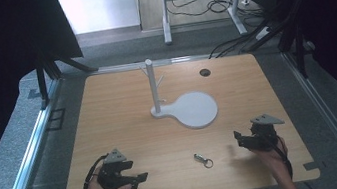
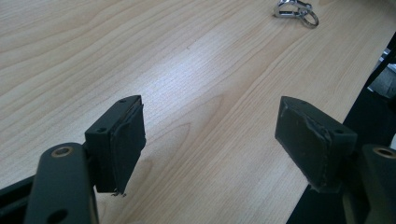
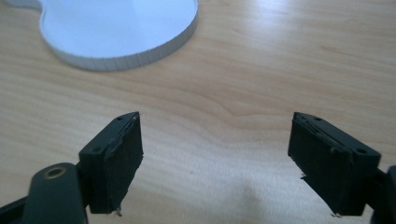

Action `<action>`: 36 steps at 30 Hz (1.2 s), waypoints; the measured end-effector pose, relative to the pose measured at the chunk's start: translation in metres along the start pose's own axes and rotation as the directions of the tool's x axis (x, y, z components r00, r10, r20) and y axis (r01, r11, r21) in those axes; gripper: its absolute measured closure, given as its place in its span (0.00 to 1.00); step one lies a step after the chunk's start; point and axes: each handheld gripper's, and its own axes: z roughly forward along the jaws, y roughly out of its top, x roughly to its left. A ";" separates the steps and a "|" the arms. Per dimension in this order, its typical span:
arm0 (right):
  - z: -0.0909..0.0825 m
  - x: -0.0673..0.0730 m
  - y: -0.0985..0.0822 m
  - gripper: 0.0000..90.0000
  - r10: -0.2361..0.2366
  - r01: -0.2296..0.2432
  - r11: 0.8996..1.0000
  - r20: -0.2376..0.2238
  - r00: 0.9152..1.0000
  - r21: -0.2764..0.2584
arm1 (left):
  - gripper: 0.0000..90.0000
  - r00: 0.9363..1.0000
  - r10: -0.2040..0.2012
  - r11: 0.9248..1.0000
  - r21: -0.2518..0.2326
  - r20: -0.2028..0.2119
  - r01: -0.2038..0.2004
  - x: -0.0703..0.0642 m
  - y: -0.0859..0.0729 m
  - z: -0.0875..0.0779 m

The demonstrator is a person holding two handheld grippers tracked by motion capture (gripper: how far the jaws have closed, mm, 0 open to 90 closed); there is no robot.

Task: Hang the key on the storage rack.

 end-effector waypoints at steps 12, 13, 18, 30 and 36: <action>-0.002 0.007 0.001 0.27 -0.077 0.080 0.996 -0.076 0.994 0.032 | 0.28 1.000 0.000 1.000 -0.014 0.006 0.000 0.001 0.000 -0.003; -0.002 0.007 0.001 0.27 -0.077 0.079 0.996 -0.082 0.994 0.032 | 0.27 1.000 0.001 1.000 -0.008 0.008 -0.001 0.001 0.000 -0.003; -0.003 0.005 0.000 0.29 -0.077 0.080 0.996 -0.103 0.992 0.030 | 0.28 1.000 0.001 1.000 -0.026 0.003 -0.001 0.002 0.000 -0.006; -0.006 0.000 -0.002 0.30 -0.066 0.070 0.997 -0.110 0.992 0.033 | 0.28 1.000 0.008 1.000 -0.021 0.011 -0.008 0.001 0.000 -0.005; -0.008 0.000 0.001 0.34 -0.063 0.068 0.997 -0.117 0.991 0.037 | 0.28 1.000 0.000 1.000 -0.029 0.009 0.000 0.003 0.000 -0.004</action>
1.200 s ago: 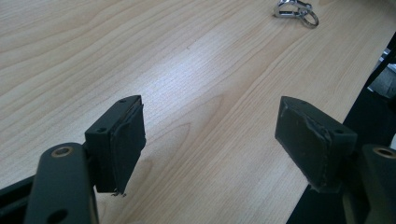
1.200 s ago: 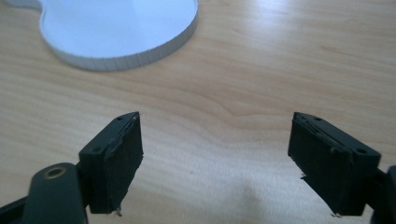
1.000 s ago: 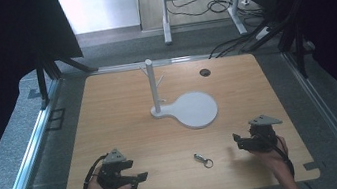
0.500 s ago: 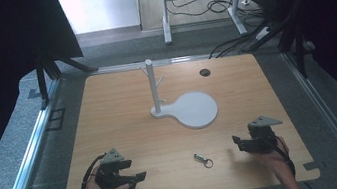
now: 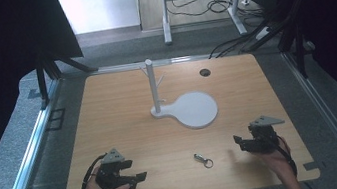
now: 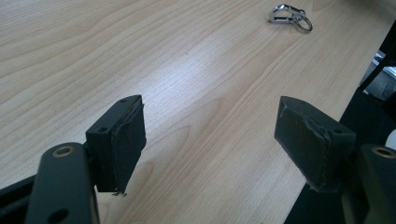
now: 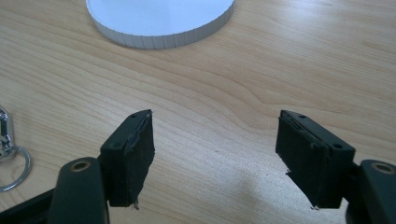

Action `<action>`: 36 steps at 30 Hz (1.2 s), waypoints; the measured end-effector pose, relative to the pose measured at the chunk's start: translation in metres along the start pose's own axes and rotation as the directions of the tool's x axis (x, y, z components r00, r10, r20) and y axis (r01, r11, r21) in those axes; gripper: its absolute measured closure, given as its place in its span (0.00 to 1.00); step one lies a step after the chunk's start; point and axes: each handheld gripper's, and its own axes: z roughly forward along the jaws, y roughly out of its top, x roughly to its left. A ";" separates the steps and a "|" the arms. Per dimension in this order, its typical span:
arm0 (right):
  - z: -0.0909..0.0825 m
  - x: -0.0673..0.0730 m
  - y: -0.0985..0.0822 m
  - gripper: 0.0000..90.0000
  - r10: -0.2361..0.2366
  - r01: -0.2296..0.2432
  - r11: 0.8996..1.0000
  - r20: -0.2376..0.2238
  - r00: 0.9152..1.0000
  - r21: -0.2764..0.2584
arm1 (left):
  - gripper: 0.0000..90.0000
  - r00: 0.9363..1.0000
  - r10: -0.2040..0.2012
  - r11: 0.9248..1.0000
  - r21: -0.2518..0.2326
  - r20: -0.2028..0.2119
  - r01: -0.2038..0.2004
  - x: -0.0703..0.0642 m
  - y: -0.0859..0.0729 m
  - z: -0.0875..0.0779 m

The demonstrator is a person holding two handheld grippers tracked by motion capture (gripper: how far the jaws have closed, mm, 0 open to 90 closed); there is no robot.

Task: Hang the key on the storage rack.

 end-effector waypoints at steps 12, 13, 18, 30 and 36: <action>-0.007 0.004 0.013 0.42 -0.074 0.075 0.997 -0.025 0.997 0.014 | 0.28 1.000 -0.010 1.000 -0.011 -0.001 0.010 -0.001 0.000 -0.003; -0.008 0.005 0.014 0.42 -0.077 0.077 0.997 -0.034 0.996 0.014 | 0.28 1.000 -0.010 1.000 -0.010 0.000 0.010 -0.001 0.000 -0.003; -0.016 0.012 0.026 0.43 -0.113 0.114 0.993 -0.070 0.991 0.017 | 0.28 1.000 -0.001 1.000 -0.013 -0.002 0.001 -0.002 0.001 -0.005; -0.019 0.036 0.057 0.49 -0.204 0.216 0.974 -0.143 0.969 0.075 | 0.28 1.000 -0.006 1.000 -0.010 0.001 0.006 0.000 0.000 -0.007; -0.018 0.047 0.065 0.50 -0.227 0.246 0.965 -0.178 0.958 0.094 | 0.28 1.000 0.002 1.000 -0.006 0.004 -0.002 -0.001 0.000 -0.006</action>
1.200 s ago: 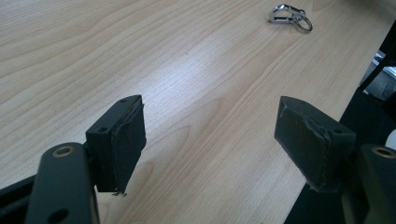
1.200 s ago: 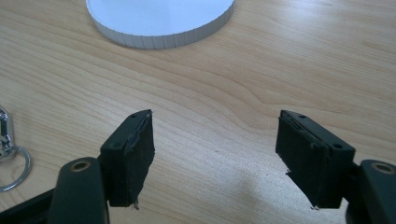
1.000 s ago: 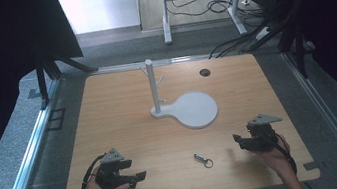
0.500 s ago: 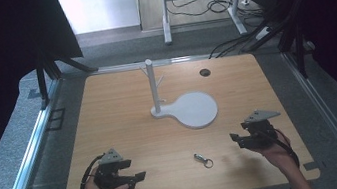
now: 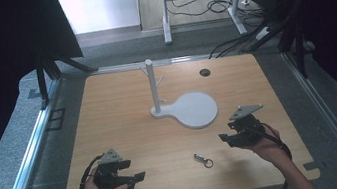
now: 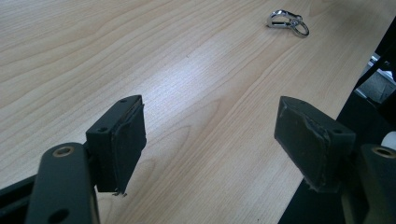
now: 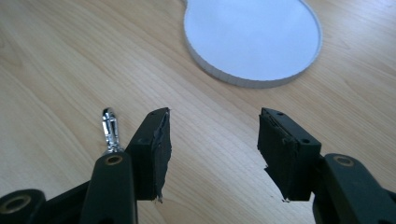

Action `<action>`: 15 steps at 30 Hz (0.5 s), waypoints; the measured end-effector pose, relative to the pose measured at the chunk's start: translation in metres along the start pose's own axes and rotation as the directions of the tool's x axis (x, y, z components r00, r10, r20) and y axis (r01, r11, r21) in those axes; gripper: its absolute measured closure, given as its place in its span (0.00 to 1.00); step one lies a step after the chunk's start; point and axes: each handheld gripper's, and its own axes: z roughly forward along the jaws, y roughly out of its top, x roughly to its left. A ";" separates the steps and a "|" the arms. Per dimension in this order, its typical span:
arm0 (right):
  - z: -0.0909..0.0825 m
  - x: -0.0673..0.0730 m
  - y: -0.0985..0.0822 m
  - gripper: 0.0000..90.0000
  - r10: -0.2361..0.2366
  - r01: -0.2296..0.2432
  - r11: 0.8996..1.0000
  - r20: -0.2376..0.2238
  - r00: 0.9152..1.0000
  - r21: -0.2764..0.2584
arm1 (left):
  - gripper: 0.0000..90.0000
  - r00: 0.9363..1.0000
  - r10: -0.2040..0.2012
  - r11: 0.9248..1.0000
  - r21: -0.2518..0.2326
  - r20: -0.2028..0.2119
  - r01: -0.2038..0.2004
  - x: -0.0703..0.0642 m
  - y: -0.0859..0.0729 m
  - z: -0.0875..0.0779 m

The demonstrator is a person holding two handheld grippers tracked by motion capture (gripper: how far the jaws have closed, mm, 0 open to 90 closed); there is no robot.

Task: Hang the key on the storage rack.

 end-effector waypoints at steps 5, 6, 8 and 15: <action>0.005 0.006 0.006 0.52 -0.022 0.023 0.999 -0.020 1.000 0.030 | 0.28 1.000 -0.001 1.000 0.005 0.002 0.001 0.000 0.000 0.001; 0.005 0.006 0.006 0.52 -0.022 0.023 0.999 -0.020 1.000 0.030 | 0.28 1.000 -0.001 1.000 0.005 0.002 0.001 0.000 0.000 0.001; 0.007 0.007 0.009 0.53 -0.030 0.031 0.999 -0.026 0.999 0.041 | 0.28 1.000 0.000 1.000 0.003 0.001 0.000 0.000 0.000 0.000; 0.008 0.011 0.015 0.56 -0.039 0.043 0.996 -0.048 0.998 0.077 | 0.28 1.000 -0.005 1.000 0.012 0.005 0.005 0.002 -0.001 0.004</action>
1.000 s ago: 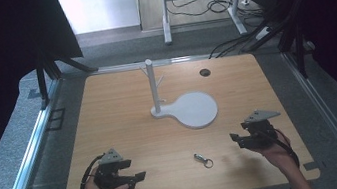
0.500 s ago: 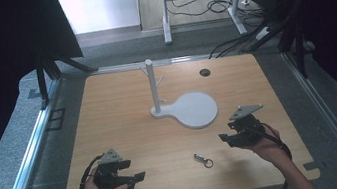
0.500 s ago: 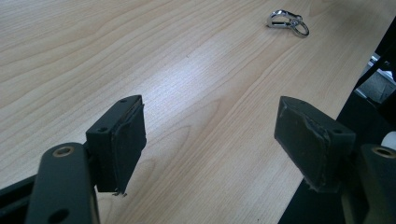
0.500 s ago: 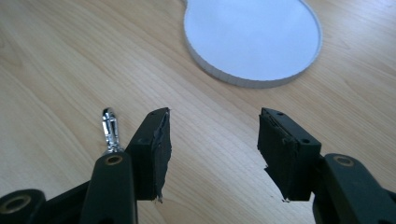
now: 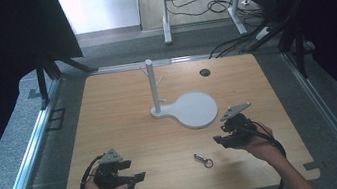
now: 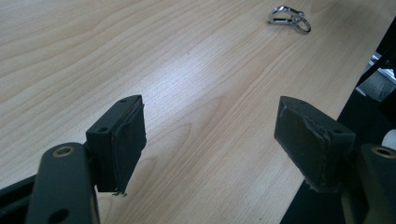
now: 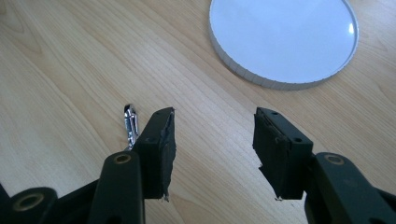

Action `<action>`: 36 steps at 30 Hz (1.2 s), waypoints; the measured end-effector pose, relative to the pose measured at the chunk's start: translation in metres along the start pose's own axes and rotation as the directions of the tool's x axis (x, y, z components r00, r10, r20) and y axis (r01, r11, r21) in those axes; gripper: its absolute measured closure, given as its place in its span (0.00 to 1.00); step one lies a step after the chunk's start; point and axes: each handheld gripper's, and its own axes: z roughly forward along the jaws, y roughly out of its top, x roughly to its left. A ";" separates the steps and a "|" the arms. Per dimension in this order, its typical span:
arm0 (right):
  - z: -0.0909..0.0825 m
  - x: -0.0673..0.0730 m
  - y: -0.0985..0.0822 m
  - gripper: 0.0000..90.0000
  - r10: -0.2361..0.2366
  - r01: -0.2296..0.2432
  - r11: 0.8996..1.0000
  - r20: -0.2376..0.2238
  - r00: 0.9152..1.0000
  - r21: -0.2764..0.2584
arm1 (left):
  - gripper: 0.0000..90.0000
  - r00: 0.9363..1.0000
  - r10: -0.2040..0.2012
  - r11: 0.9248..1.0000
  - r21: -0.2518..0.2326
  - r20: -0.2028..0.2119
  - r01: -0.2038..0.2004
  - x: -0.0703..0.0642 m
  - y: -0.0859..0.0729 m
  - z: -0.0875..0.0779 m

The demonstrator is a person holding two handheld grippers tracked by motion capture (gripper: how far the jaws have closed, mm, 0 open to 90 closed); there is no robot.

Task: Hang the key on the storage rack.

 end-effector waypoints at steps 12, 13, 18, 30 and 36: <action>0.003 0.007 0.010 0.57 -0.032 0.033 0.999 -0.032 0.999 0.039 | 0.28 1.000 0.007 1.000 0.009 0.006 -0.007 -0.002 0.000 0.003; 0.004 0.008 0.011 0.57 -0.031 0.033 0.999 -0.033 0.999 0.042 | 0.28 1.000 0.007 1.000 0.009 0.007 -0.007 -0.002 0.000 0.003; 0.008 0.012 0.015 0.58 -0.044 0.046 0.997 -0.048 0.998 0.060 | 0.28 1.000 0.006 1.000 0.014 0.008 -0.006 -0.003 0.000 0.004; 0.023 0.024 0.023 0.58 -0.079 0.087 0.989 -0.077 0.994 0.118 | 0.28 1.000 0.009 1.000 0.016 0.009 -0.010 -0.001 0.000 0.004; 0.033 0.030 0.023 0.59 -0.088 0.100 0.985 -0.090 0.992 0.141 | 0.28 1.000 0.011 1.000 0.016 0.013 -0.011 -0.001 0.000 0.003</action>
